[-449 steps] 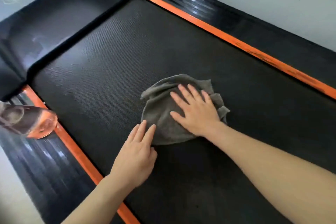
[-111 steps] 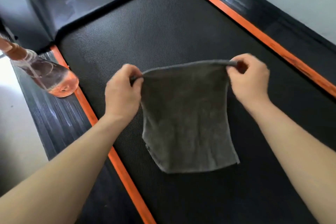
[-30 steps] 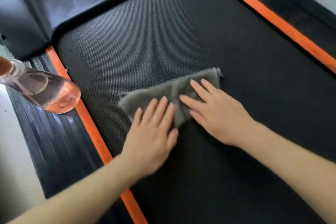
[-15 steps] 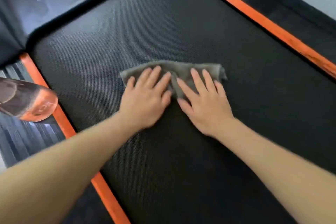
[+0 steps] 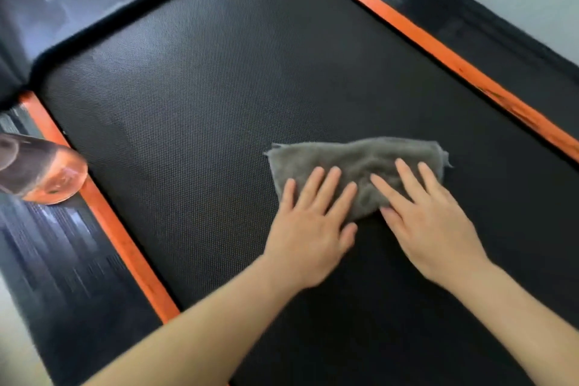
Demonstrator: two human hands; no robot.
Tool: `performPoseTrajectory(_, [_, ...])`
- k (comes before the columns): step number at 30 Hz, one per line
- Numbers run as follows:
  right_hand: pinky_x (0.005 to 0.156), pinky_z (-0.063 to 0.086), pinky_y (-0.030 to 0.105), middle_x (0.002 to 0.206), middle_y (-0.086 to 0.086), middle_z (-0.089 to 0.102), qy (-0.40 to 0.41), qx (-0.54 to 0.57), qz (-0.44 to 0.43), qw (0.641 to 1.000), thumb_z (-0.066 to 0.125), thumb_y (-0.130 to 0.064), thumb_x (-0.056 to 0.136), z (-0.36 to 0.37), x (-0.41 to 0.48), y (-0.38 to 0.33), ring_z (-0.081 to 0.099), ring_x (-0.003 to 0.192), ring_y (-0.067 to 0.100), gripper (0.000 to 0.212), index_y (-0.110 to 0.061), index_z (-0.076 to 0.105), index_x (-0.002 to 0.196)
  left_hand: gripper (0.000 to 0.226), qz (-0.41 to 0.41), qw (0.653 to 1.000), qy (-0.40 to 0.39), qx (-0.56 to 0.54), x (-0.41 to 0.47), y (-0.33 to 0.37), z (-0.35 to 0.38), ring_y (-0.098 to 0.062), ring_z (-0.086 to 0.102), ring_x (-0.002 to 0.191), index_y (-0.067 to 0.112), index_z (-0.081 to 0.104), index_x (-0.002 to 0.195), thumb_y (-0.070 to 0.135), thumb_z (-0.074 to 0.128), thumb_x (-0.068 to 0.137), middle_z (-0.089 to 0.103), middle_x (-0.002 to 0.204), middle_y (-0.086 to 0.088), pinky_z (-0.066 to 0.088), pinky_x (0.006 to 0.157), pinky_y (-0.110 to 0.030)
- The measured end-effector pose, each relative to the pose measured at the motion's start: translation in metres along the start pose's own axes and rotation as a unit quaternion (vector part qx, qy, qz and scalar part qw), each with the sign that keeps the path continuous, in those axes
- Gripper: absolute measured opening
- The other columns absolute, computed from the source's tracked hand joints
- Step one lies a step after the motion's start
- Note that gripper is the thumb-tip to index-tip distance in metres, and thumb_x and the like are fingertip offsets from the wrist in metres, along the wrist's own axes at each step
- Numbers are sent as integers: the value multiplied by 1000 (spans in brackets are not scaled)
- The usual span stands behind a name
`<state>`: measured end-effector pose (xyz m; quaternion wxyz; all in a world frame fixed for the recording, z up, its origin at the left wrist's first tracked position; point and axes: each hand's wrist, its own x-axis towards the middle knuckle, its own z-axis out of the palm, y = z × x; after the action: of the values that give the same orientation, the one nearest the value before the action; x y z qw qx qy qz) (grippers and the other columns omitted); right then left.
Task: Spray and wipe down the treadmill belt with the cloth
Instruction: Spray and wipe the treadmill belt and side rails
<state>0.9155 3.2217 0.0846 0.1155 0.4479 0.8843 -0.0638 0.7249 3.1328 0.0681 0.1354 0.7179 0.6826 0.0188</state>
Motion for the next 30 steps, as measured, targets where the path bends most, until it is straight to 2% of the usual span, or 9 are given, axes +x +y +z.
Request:
performPoseTrajectory(5, [90, 51, 58, 149, 19, 47, 10, 56, 28, 998, 16, -53, 103, 35, -137, -6, 44, 134, 46, 62, -24, 58, 139, 59, 102, 993, -55, 23, -76, 61, 21, -24, 27, 148, 30, 40, 149, 55, 35, 96, 31, 160, -3, 31, 113, -58])
performPoseTrajectory(8, [85, 55, 55, 146, 15, 51, 25, 92, -11, 995, 17, -55, 102, 42, -187, -30, 45, 132, 43, 56, -32, 54, 137, 57, 108, 990, -77, 51, -113, 52, 17, -21, 32, 146, 35, 40, 149, 56, 37, 96, 34, 159, 2, 39, 109, -55])
performPoseTrajectory(14, [116, 27, 47, 158, 7, 37, -11, 95, -73, 993, 29, -53, 98, 29, -114, -79, 28, 147, 32, 55, -38, 40, 149, 62, -87, 991, -78, 69, -129, -23, -11, -25, 35, 145, 32, 33, 153, 55, 26, 96, 34, 158, -4, 46, 105, -51])
performPoseTrajectory(17, [121, 0, 49, 167, 4, 0, -38, 89, -151, 984, 22, -50, 104, 17, -59, -119, -10, 152, 29, 55, -40, 13, 157, 74, -186, 975, -107, 50, -149, -47, -15, -30, 18, 151, 25, 15, 158, 61, 7, 93, 19, 163, -11, 32, 117, -50])
performPoseTrajectory(19, [121, -7, 48, 167, 2, -10, -76, 89, -164, 980, 21, -50, 105, 7, -49, -131, -17, 152, 27, 55, -39, 9, 158, 76, -201, 971, -115, 60, -165, -38, -12, -35, 15, 151, 19, 9, 156, 61, 4, 93, 17, 162, -19, 28, 119, -49])
performPoseTrajectory(23, [122, 7, 43, 165, -1, 17, -93, 114, -194, 970, 9, -51, 97, -5, -89, -105, 7, 154, 26, 64, -34, 42, 149, 69, -191, 975, -101, 62, -196, 15, -1, -43, 45, 135, 10, 43, 147, 53, 29, 94, 45, 145, -28, 45, 106, -50])
performPoseTrajectory(26, [109, 39, 42, 134, -1, 63, -4, 107, -184, 977, 31, -44, 95, 4, -141, -75, 53, 132, 26, 50, -29, 78, 101, 62, -135, 983, -105, 60, -210, 56, 4, -42, 58, 121, 13, 58, 137, 46, 38, 90, 56, 134, -30, 53, 98, -46])
performPoseTrajectory(28, [93, 53, 40, 106, -3, 76, 54, 128, -145, 980, 41, -38, 90, 11, -166, -64, 68, 111, 24, 43, -24, 78, 74, 54, -100, 986, -131, 35, -215, 81, 6, -34, 67, 99, 21, 69, 125, 45, 44, 83, 66, 119, -20, 60, 80, -38])
performPoseTrajectory(30, [83, 57, 39, 92, -4, 76, 69, 157, -103, 980, 44, -36, 89, 18, -178, -62, 70, 104, 23, 40, -20, 77, 73, 48, -56, 985, -161, 7, -219, 100, 5, -26, 64, 80, 27, 69, 117, 44, 48, 78, 66, 107, -10, 58, 62, -32])
